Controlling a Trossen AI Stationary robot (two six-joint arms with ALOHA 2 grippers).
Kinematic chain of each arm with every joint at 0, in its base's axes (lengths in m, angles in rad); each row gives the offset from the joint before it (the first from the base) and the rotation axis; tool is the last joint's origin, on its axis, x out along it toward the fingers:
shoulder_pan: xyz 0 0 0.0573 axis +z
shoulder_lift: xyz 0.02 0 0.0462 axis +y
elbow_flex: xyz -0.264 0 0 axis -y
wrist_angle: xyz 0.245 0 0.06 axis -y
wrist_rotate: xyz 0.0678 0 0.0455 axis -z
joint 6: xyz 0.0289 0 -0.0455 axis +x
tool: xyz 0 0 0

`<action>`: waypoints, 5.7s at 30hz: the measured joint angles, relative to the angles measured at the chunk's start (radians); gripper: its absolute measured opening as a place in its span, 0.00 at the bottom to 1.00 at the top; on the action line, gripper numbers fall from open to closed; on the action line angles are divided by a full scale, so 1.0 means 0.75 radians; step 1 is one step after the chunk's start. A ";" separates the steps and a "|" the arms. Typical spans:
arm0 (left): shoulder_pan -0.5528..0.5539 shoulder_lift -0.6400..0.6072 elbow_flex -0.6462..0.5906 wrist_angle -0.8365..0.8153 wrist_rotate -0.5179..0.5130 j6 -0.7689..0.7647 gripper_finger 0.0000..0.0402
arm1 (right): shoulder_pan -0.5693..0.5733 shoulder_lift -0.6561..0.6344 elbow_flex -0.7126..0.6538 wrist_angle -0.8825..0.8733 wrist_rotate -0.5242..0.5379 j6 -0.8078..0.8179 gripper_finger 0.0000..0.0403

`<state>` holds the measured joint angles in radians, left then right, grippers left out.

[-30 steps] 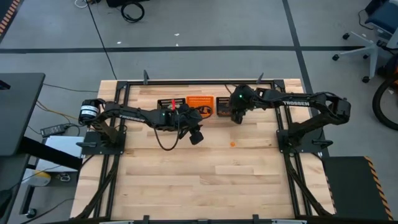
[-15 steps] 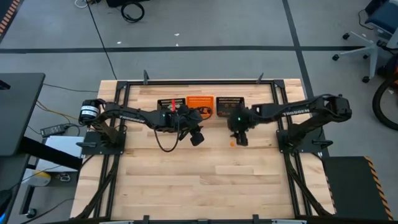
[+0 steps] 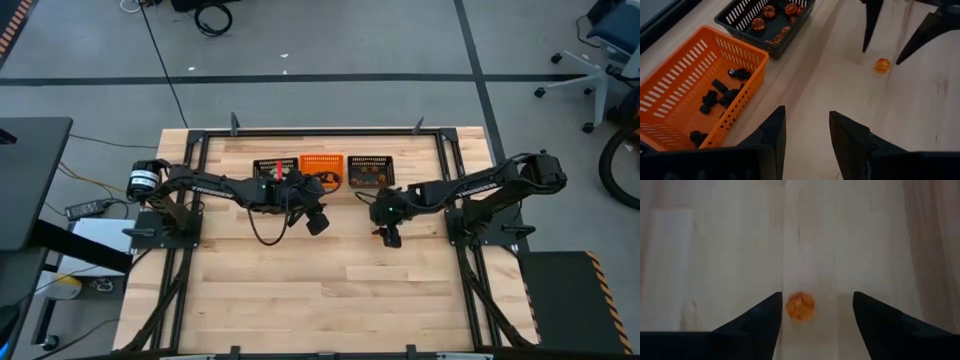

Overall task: Sort Halloween decoration
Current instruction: Put the orange pumpkin toy into the right black bin, then return to Home Position

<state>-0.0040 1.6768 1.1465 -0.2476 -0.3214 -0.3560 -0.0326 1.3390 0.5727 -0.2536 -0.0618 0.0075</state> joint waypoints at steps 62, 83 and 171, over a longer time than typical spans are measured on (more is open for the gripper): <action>0.000 0.002 0.000 -0.011 0.002 0.002 0.31 | 0.015 0.001 -0.229 0.768 0.552 -0.340 0.26; 0.000 0.002 0.000 -0.018 0.002 0.000 0.31 | -0.264 0.001 -0.192 0.667 0.890 -0.489 0.27; 0.210 -2.155 -1.268 -0.048 -0.127 -0.757 0.31 | -0.605 -1.783 -0.470 0.082 0.149 0.722 0.25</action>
<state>0.1532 0.0602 0.1959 -0.2838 -0.4169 -0.9240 -0.4866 0.0019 0.2204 -0.1924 0.0499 0.5489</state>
